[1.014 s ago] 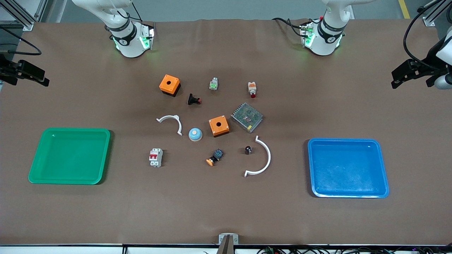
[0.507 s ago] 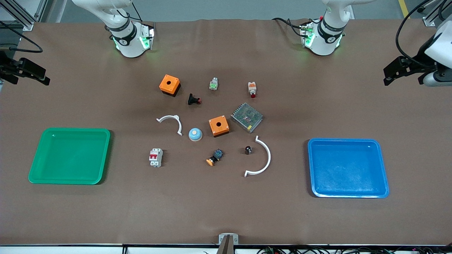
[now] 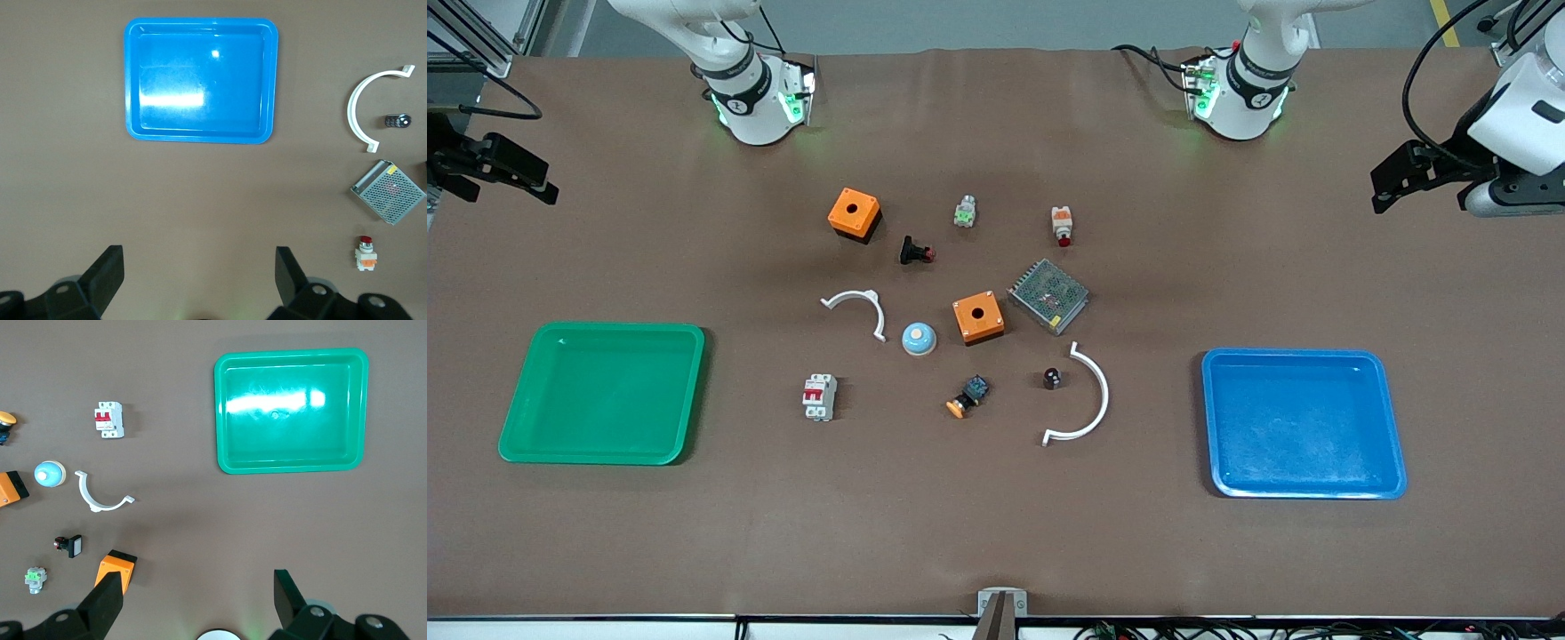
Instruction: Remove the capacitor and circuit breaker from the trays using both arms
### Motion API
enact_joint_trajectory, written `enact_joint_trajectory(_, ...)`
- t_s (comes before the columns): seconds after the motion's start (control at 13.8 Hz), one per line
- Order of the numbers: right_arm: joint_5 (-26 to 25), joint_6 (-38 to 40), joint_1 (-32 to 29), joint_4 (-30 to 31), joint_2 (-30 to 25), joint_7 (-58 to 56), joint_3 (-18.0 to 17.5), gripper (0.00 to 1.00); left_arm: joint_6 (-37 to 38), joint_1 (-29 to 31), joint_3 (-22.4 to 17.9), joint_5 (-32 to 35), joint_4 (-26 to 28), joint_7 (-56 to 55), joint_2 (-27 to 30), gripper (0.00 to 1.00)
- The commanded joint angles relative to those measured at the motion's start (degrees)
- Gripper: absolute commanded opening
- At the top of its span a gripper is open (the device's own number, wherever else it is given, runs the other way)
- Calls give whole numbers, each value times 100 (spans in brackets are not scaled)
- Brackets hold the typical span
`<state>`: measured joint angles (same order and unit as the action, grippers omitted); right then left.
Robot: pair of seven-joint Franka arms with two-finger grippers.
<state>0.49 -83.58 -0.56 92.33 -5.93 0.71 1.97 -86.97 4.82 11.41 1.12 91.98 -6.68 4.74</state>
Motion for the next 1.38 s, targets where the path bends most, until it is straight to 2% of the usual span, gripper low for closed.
enact_joint_trajectory(0.0, 92, -45, -128, 119, -119, 61, -109, 100, 153, 46, -24, -138, 48, 26, 158, 100)
enact_joint_trajectory(1.3, 294, -194, -119, 83, -110, -9, -91, 100, 338, 37, -68, -156, -251, 17, 53, 100)
